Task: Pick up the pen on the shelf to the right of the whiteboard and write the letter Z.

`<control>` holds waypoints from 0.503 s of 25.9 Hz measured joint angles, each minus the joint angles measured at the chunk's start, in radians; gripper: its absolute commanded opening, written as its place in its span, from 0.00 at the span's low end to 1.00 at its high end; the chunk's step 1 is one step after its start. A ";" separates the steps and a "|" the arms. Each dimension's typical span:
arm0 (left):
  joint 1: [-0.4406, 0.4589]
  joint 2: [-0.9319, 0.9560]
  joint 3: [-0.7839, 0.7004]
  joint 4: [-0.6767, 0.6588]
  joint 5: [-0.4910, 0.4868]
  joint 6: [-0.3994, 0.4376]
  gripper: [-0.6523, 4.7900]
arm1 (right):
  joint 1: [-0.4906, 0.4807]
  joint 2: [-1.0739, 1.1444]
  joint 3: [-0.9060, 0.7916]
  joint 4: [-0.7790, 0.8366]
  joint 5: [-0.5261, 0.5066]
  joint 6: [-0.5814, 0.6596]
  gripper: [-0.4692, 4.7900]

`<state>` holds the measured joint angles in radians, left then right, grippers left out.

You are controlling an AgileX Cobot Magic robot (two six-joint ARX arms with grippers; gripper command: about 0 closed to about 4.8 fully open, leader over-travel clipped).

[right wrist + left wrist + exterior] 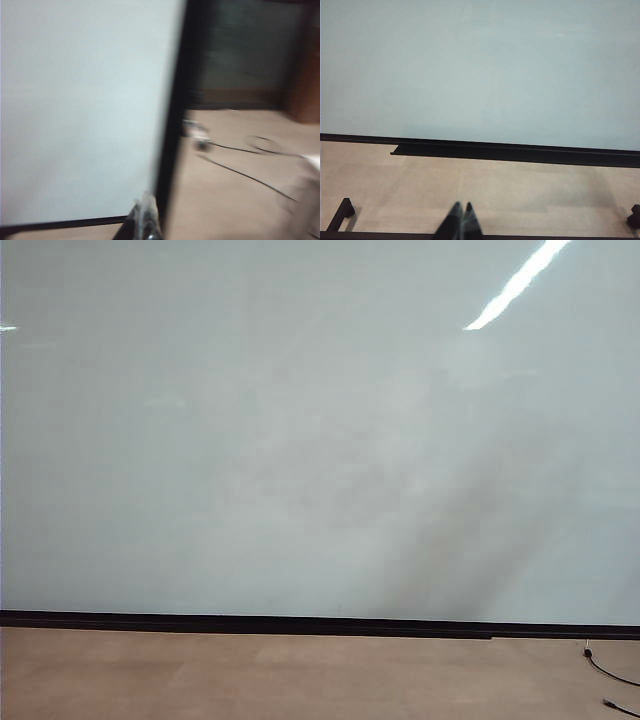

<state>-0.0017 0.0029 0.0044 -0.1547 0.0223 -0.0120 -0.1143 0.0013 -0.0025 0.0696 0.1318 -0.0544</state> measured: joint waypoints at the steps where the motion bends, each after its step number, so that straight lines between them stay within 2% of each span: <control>1: 0.000 0.000 0.000 0.000 0.000 0.000 0.11 | 0.000 0.000 0.000 0.000 0.066 0.000 0.08; 3: 0.000 0.000 0.000 0.000 0.000 0.000 0.11 | 0.000 0.000 0.000 0.000 0.237 -0.001 0.08; 5: 0.000 0.000 0.000 0.000 0.000 0.000 0.11 | -0.001 0.000 0.000 0.000 0.343 -0.002 0.08; 7: 0.000 0.000 0.000 0.000 0.000 0.000 0.11 | -0.001 0.000 0.000 0.000 0.373 -0.002 0.08; 11: 0.000 0.000 0.000 0.000 0.000 0.000 0.11 | -0.001 0.000 0.000 -0.007 0.362 -0.003 0.09; 12: 0.000 0.000 0.000 0.000 0.000 0.000 0.11 | 0.000 0.000 0.000 -0.011 0.359 -0.003 0.13; 13: 0.000 0.000 0.000 0.000 0.000 0.000 0.11 | 0.000 0.000 0.000 -0.018 0.351 -0.002 0.28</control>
<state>-0.0017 0.0029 0.0048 -0.1543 0.0223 -0.0120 -0.1146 0.0013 -0.0025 0.0521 0.4828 -0.0566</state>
